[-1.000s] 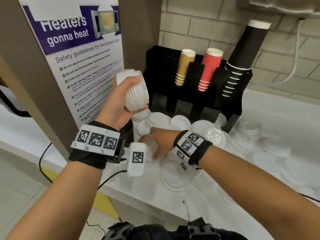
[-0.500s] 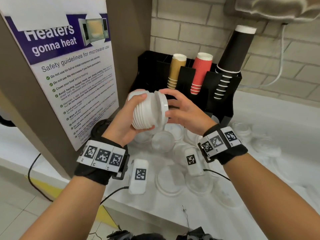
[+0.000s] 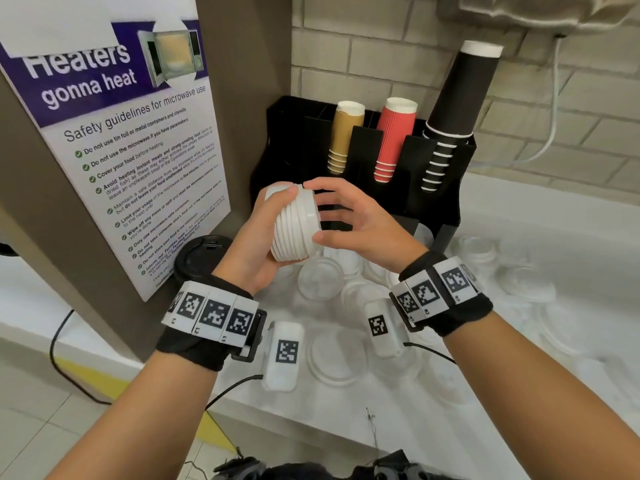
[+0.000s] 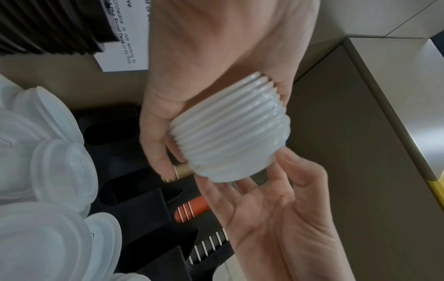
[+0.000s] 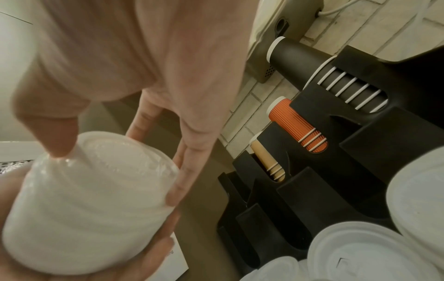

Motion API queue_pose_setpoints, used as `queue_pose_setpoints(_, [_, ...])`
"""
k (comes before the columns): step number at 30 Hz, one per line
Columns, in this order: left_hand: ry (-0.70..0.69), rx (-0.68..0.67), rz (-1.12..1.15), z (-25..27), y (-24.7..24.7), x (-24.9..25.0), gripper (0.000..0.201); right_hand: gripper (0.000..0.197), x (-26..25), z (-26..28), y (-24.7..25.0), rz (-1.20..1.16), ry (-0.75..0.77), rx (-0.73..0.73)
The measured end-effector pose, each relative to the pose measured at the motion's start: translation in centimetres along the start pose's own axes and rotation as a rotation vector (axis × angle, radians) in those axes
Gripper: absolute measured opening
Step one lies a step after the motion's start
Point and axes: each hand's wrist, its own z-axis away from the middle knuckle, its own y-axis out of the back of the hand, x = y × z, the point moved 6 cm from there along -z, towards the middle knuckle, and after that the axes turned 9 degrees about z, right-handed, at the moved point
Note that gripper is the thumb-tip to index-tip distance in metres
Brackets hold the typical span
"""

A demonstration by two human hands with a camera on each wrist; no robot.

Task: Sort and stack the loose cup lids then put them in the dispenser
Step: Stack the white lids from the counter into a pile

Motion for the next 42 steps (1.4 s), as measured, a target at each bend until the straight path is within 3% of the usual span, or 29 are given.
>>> queue_pose_setpoints(4, [-0.028, 0.000, 0.000, 0.0, -0.5, 0.2, 0.064, 0.057, 0.2, -0.1, 0.2, 0.016, 0.024, 0.046])
queue_pose_setpoints(12, [0.027, -0.074, -0.034, 0.0, -0.6, -0.1, 0.069, 0.062, 0.1, 0.0, 0.4, 0.059, 0.029, 0.017])
queue_pose_setpoints(17, [0.025, -0.006, -0.020, -0.6, 0.5, 0.3, 0.073, 0.090, 1.0, 0.6, -0.6, 0.109, -0.118, -0.098])
queue_pose_setpoints(20, [-0.024, 0.078, -0.002, -1.1, 1.5, 0.7, 0.060, 0.086, 2.6, 1.9, -2.1, 0.536, -0.206, -0.262])
queue_pose_setpoints(22, [-0.026, 0.093, 0.005, -1.2, 1.8, 0.7, 0.055, 0.079, 3.9, 3.4, -3.9, 0.812, -0.229, -0.481])
queue_pose_setpoints(25, [-0.003, 0.082, 0.004, -1.2, 1.8, 0.5, 0.069, 0.084, 5.8, 6.0, -6.5, 1.036, -0.253, -0.781])
queue_pose_setpoints(27, [0.009, 0.070, 0.013, -1.2, 1.8, 0.3, 0.077, 0.090, 6.5, 6.7, -7.3, 1.183, -0.209, -0.822])
queue_pose_setpoints(31, [0.011, 0.065, 0.019, -1.0, 1.7, 0.1, 0.077, 0.092, 6.8, 7.0, -7.9, 1.312, -0.115, -0.773])
queue_pose_setpoints(36, [0.008, 0.058, 0.030, -0.7, 1.7, 0.2, 0.071, 0.087, 6.8, 7.1, -8.6, 1.259, -0.070, -0.713])
queue_pose_setpoints(38, [0.007, 0.064, 0.028, -0.7, 1.9, 0.3, 0.069, 0.081, 6.5, 6.4, -7.5, 1.079, -0.142, -0.616])
queue_pose_setpoints(42, [0.045, 0.057, 0.001, -0.5, 2.4, 0.3, 0.071, 0.073, 5.0, 3.9, -2.8, 0.759, -0.235, -0.255])
